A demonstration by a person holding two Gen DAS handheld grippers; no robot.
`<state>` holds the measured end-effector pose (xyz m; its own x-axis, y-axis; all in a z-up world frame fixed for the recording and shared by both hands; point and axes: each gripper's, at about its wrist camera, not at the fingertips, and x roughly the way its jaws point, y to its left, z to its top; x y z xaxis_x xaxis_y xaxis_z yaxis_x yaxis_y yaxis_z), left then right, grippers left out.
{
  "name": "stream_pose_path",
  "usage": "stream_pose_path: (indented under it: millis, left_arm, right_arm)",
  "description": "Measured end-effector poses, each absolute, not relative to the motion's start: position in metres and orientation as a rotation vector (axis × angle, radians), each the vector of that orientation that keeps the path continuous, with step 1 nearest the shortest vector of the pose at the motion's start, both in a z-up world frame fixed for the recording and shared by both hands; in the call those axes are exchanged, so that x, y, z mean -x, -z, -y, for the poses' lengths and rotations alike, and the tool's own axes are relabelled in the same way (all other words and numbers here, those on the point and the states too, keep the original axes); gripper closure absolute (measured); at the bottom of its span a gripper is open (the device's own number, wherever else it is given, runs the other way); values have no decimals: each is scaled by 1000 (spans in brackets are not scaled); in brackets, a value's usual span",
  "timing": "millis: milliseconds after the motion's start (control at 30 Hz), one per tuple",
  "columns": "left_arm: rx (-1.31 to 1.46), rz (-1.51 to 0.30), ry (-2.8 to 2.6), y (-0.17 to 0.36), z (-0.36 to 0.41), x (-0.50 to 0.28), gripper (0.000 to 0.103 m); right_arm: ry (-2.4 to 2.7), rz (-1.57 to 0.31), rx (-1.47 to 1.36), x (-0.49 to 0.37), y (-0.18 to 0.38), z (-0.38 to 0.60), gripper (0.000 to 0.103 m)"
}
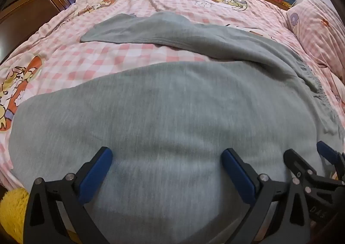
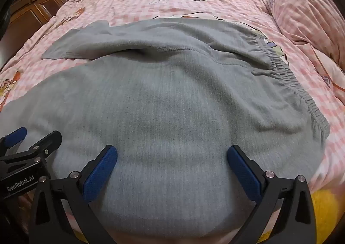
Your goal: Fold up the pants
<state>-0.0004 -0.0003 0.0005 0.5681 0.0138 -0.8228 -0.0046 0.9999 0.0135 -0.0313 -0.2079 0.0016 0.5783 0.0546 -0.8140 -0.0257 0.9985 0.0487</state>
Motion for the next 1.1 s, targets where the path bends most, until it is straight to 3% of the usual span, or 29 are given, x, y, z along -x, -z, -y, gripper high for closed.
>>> stream_pose_path:
  millis: [1100]
  left_arm:
    - [-15,-974,-12,0,2,1,0]
  right_arm:
    - [-41,-975,-17,32,-1,206,0]
